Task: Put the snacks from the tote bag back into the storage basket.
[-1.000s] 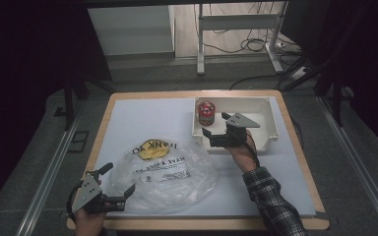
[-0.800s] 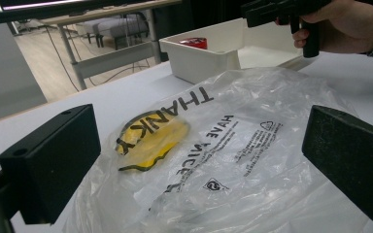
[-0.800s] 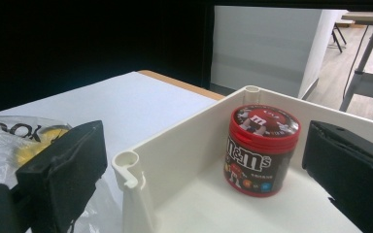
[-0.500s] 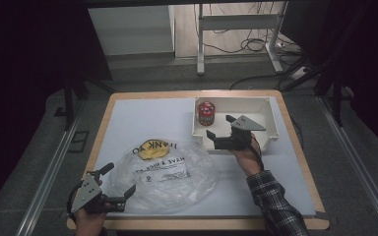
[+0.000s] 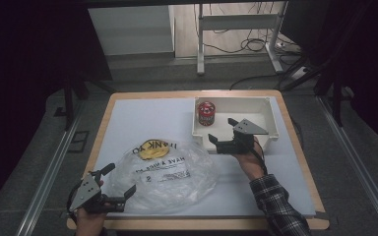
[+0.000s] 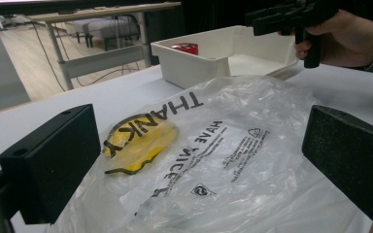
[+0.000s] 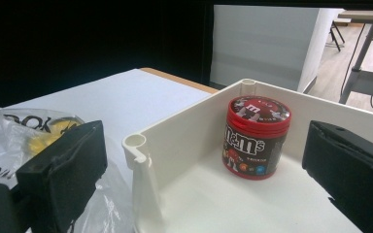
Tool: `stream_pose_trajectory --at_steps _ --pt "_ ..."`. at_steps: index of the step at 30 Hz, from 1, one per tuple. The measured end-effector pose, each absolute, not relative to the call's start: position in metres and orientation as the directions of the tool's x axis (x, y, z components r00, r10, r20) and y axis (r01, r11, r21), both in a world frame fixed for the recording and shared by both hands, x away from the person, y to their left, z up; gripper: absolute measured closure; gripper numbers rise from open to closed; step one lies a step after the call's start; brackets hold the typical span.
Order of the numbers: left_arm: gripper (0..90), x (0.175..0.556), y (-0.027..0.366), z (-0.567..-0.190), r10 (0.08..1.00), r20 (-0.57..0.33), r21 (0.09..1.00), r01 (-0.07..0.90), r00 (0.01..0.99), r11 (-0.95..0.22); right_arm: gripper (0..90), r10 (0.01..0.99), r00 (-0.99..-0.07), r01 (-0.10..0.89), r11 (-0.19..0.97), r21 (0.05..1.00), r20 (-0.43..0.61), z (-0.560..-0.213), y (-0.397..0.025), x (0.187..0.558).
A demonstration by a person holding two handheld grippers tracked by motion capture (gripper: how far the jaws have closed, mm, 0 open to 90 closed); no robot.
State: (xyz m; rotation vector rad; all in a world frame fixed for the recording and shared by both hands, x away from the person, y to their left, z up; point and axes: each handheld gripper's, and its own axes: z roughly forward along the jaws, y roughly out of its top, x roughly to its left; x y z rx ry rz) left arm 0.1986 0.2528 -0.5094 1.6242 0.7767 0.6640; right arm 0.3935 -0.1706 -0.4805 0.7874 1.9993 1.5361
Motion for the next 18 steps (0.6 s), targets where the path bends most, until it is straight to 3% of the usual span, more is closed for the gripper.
stream_pose_trajectory --at_steps 18 --pt "0.4 0.199 0.252 -0.509 0.785 0.018 0.983 0.134 0.619 -0.128 2.6 0.691 -0.721 0.131 0.219 0.967 -0.058 -0.477 -0.178 0.373"
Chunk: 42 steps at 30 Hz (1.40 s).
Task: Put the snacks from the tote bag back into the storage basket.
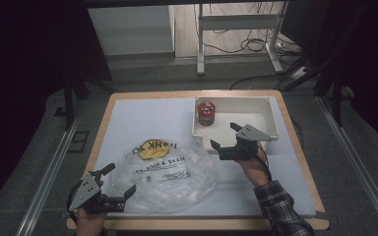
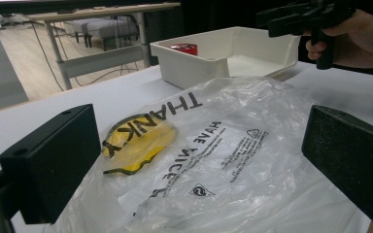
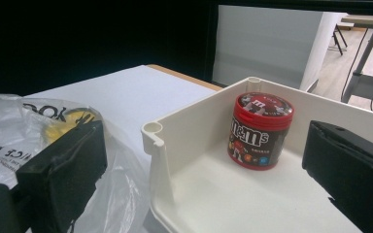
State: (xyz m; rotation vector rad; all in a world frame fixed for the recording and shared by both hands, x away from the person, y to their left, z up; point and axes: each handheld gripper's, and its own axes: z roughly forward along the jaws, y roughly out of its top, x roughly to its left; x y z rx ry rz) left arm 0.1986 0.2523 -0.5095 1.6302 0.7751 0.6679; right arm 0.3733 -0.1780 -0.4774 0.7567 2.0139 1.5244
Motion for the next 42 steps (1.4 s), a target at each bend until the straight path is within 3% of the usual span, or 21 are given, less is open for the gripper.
stream_pose_trajectory --at_steps 42 --pt "0.5 0.199 0.252 -0.509 0.789 0.025 0.982 0.134 0.614 -0.135 2.2 0.7 -0.712 0.152 0.231 0.961 -0.056 -0.478 -0.209 0.336"
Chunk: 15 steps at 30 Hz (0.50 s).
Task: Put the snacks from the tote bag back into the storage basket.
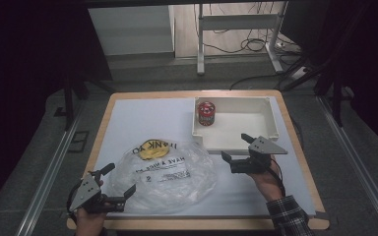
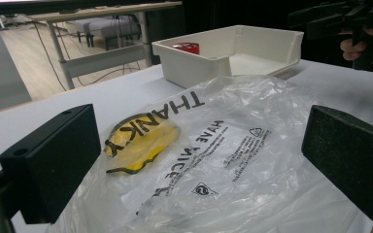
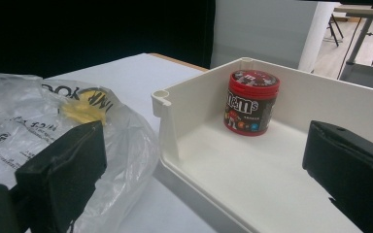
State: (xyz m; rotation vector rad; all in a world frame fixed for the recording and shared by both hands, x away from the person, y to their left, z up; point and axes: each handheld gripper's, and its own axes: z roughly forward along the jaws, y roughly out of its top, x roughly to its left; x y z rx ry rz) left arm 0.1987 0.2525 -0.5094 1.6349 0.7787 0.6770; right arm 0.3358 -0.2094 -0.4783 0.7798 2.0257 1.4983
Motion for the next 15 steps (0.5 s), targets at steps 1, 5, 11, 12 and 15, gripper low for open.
stream_pose_trajectory --at_steps 1,5,11,12,15 --pt "0.5 0.199 0.252 -0.509 0.789 0.024 0.982 0.135 0.614 -0.135 2.1 0.699 -0.713 0.151 0.232 0.961 -0.056 -0.478 -0.21 0.335" --pt "0.5 0.199 0.252 -0.509 0.789 0.024 0.981 0.136 0.614 -0.136 2.0 0.701 -0.711 0.151 0.227 0.962 -0.054 -0.478 -0.214 0.331" --pt "0.5 0.199 0.252 -0.51 0.789 0.023 0.981 0.138 0.615 -0.136 1.9 0.707 -0.705 0.155 0.233 0.96 -0.058 -0.479 -0.221 0.324" --pt "0.5 0.199 0.252 -0.51 0.788 0.023 0.981 0.138 0.615 -0.136 1.8 0.707 -0.705 0.153 0.235 0.96 -0.06 -0.478 -0.223 0.322" --pt "0.5 0.199 0.252 -0.51 0.789 0.023 0.981 0.138 0.614 -0.136 1.3 0.712 -0.699 0.145 0.233 0.962 -0.067 -0.477 -0.227 0.318"
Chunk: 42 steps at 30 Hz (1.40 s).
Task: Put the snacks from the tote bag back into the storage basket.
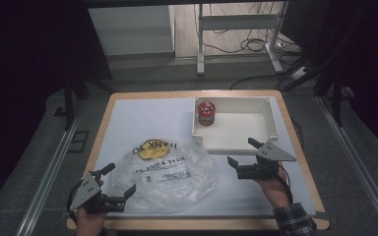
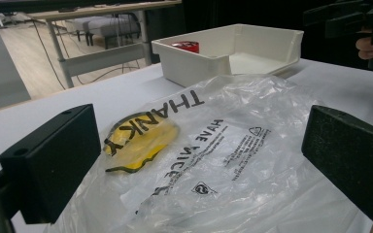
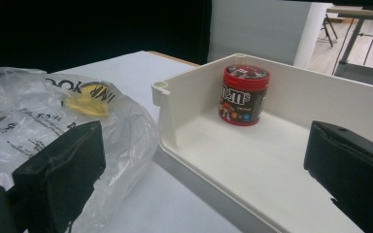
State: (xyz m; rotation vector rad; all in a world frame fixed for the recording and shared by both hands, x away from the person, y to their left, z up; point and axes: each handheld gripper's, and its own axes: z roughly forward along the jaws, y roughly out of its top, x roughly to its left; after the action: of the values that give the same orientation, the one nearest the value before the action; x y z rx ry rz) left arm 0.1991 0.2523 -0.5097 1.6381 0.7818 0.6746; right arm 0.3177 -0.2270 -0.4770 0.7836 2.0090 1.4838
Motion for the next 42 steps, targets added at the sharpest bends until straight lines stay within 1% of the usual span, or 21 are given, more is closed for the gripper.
stream_pose_trajectory --at_steps 10,17,42 --pt "0.5 0.199 0.252 -0.51 0.789 0.022 0.981 0.14 0.614 -0.136 0.7 0.722 -0.686 0.12 0.233 0.965 -0.089 -0.473 -0.238 0.304" --pt "0.5 0.199 0.252 -0.51 0.789 0.022 0.981 0.14 0.614 -0.136 0.7 0.729 -0.68 0.126 0.212 0.969 -0.071 -0.47 -0.246 0.294" --pt "0.5 0.2 0.252 -0.51 0.787 0.021 0.98 0.143 0.616 -0.138 0.7 0.76 -0.644 0.133 0.229 0.964 -0.091 -0.471 -0.275 0.264"
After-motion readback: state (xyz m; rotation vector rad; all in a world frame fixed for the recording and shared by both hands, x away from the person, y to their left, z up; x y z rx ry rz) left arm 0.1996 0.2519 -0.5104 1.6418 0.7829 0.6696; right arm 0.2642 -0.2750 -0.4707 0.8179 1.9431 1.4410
